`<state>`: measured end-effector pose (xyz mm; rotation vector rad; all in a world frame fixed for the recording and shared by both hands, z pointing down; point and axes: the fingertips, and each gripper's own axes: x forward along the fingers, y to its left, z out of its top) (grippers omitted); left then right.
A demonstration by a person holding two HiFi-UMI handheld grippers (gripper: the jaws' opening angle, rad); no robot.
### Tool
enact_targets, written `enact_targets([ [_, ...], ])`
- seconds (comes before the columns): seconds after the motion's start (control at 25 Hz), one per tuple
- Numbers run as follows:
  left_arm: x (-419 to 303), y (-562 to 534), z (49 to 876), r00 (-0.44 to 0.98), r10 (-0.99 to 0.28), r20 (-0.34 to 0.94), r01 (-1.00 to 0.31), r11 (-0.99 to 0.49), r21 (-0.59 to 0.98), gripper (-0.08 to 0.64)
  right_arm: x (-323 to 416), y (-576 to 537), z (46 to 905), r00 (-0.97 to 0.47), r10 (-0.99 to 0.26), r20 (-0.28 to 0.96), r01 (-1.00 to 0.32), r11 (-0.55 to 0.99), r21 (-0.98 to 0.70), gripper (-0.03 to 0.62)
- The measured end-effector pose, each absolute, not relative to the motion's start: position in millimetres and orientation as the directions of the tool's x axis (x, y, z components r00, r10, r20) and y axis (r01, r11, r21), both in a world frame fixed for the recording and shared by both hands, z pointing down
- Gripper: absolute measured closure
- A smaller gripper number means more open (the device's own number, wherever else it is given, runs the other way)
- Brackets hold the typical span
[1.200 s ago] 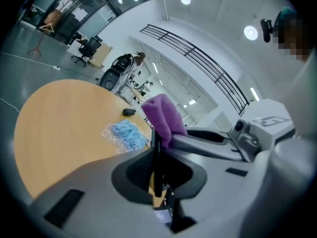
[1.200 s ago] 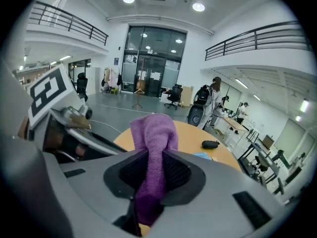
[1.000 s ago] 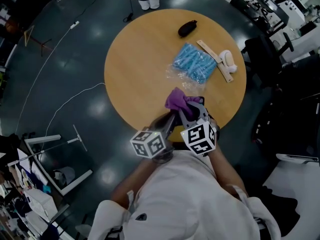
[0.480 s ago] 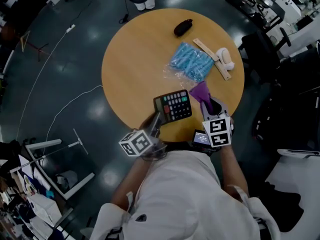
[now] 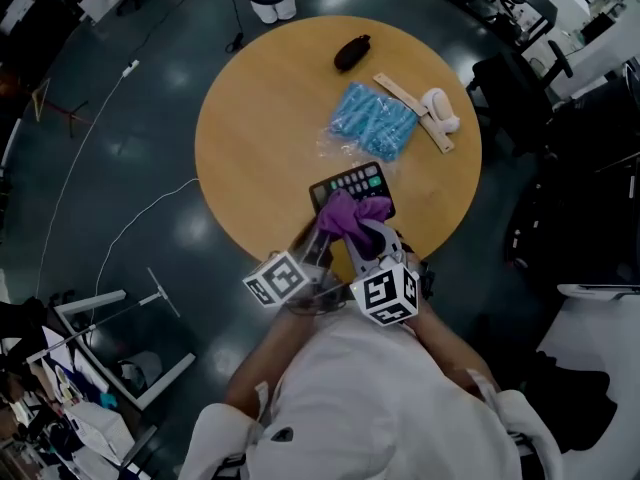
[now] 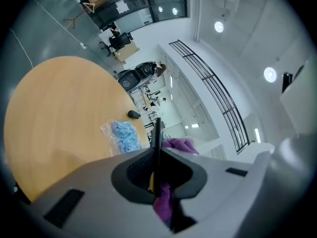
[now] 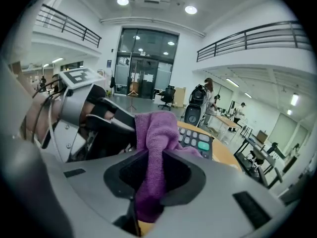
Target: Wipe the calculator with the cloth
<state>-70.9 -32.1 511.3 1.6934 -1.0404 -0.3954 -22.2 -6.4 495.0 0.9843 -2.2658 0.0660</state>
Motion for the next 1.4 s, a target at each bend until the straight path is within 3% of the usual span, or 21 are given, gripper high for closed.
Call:
enact_targets([
  [0.4,-81.0,-28.9,501.6,0.583,-0.788,0.197,-0.530,-0.185,0.828,0.515,66.0,-38.8,497.0,-0.354,-0.732,0.582,-0.811,0.550,0.200,0.511],
  [0.56,-84.5,-26.6,495.7,0.668,-0.727,0.161,-0.569,-0.359,0.740,0.515,95.9,-45.9,489.1,-0.367,-0.736,0.569,-0.844,0.521,0.128,0.509],
  [0.72,-82.6,-14.2,475.9,0.818,-0.565,0.108,-0.514,-0.635,0.577,0.517,110.4,-48.1,448.7,-0.490,-0.722,0.488,-0.829,0.559,-0.004,0.511],
  [0.96,-62.4,4.3,472.0,0.905,-0.358,0.232,-0.417,-0.855,0.307,0.517,50.9,-26.8,392.7,-0.753,-0.451,0.480,-0.537,0.842,-0.052,0.509],
  [1.16,-38.6,16.6,472.6,0.915,-0.307,0.261,-0.370,-0.897,0.241,0.517,10.5,-12.0,407.1,-0.774,-0.287,0.565,-0.386,0.921,-0.060,0.509],
  [1.4,-39.1,25.6,466.7,0.933,-0.297,0.202,-0.343,-0.906,0.250,0.517,17.5,1.0,432.2,-0.761,-0.188,0.621,-0.354,0.922,-0.155,0.511],
])
